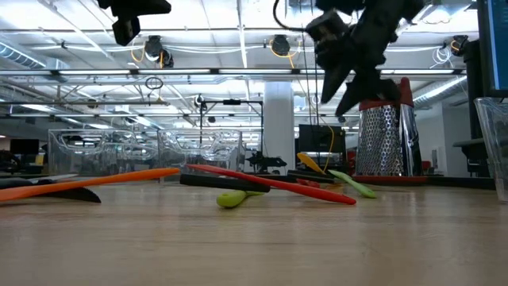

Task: Pick & Place Kitchen Items
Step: Put the green spatula into the left transparent bin

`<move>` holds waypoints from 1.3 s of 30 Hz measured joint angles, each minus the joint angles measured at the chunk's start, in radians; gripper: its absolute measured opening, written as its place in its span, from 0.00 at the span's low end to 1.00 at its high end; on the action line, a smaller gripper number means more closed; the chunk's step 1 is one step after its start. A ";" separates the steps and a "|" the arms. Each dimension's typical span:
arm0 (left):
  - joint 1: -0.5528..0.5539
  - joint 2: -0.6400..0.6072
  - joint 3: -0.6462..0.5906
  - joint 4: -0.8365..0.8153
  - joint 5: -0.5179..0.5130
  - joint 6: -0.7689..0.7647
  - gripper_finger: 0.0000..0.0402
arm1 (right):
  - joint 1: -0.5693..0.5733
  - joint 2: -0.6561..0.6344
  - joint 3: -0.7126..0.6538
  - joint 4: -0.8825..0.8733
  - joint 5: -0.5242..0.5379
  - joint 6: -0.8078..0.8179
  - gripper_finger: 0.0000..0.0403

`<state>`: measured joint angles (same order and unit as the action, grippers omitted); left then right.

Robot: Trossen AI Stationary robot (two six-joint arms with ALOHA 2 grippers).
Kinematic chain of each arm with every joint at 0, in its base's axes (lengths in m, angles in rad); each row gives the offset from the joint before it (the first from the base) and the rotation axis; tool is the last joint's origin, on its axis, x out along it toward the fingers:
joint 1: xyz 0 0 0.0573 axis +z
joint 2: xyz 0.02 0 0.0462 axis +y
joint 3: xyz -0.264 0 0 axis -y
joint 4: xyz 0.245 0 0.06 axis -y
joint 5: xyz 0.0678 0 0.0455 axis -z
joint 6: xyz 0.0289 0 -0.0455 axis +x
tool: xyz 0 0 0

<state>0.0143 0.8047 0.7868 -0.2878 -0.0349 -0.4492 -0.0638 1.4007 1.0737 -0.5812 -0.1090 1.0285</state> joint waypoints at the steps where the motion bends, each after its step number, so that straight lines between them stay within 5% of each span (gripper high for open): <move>1: 0.000 0.000 0.000 0.000 0.000 0.000 0.04 | -0.002 0.015 0.000 0.001 0.000 0.009 0.37; 13: 0.000 0.000 0.000 -0.031 0.000 0.002 0.03 | -0.041 0.101 0.000 -0.078 -0.042 0.087 0.34; 25: 0.000 0.000 0.000 -0.031 -0.001 0.055 0.04 | -0.061 0.105 -0.002 -0.113 0.060 0.139 0.33; 39: 0.000 0.000 0.000 -0.030 -0.002 0.079 0.04 | -0.060 0.138 -0.168 0.107 0.067 0.284 0.33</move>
<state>0.0143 0.8051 0.7872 -0.3180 -0.0364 -0.3702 -0.1242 1.5383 0.9059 -0.4746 -0.0416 1.3121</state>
